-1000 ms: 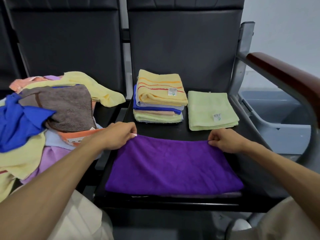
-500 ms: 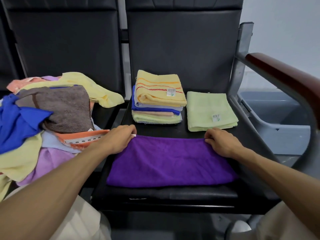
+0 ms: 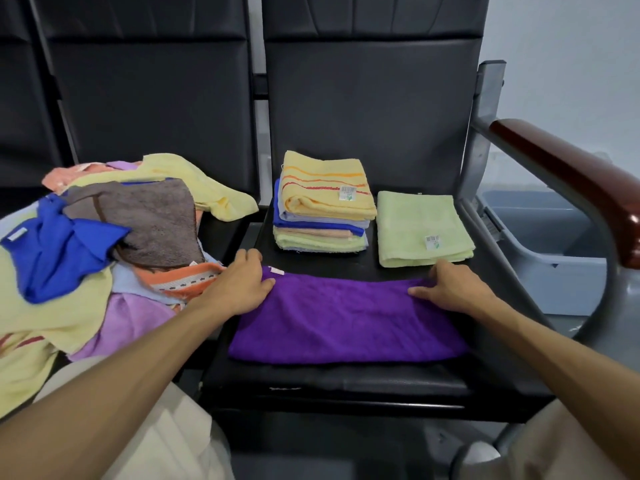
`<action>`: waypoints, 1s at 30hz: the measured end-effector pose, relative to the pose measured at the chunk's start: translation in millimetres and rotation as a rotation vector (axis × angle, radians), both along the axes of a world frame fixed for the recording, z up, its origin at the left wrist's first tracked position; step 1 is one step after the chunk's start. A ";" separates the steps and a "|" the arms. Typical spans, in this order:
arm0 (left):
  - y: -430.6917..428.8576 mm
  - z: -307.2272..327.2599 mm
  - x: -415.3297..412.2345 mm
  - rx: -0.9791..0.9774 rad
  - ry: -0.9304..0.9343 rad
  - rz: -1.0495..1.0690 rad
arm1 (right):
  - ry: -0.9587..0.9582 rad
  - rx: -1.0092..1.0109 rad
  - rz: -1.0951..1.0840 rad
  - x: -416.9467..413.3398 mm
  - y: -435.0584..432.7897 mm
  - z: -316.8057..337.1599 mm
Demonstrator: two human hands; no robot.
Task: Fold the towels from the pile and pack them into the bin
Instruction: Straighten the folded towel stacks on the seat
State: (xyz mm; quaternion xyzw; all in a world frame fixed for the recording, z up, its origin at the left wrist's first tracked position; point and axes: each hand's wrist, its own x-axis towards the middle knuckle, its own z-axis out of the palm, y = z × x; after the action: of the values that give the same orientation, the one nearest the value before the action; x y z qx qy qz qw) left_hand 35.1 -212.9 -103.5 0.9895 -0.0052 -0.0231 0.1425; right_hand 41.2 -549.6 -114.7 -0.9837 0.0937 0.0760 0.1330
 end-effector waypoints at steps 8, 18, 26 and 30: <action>2.5 -3.5 -27.5 0.110 0.223 0.089 | 0.141 0.210 -0.123 -7.7 2.5 7.2; -9.8 14.8 -28.9 -0.697 0.178 0.240 | 0.174 0.641 -0.198 -16.6 -4.7 7.1; -55.2 40.0 -25.2 -1.199 0.252 0.334 | 0.106 0.741 -0.235 -24.6 -8.3 7.7; -105.3 39.9 -26.9 -1.160 0.266 0.272 | 0.169 0.801 -0.253 -26.0 -2.8 9.2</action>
State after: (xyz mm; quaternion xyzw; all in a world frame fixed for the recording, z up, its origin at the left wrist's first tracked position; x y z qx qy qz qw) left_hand 8.2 -318.2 -63.6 0.7310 0.1271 -0.1215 0.6593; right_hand 15.2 -552.4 -105.5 -0.8256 0.1872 0.1700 0.5045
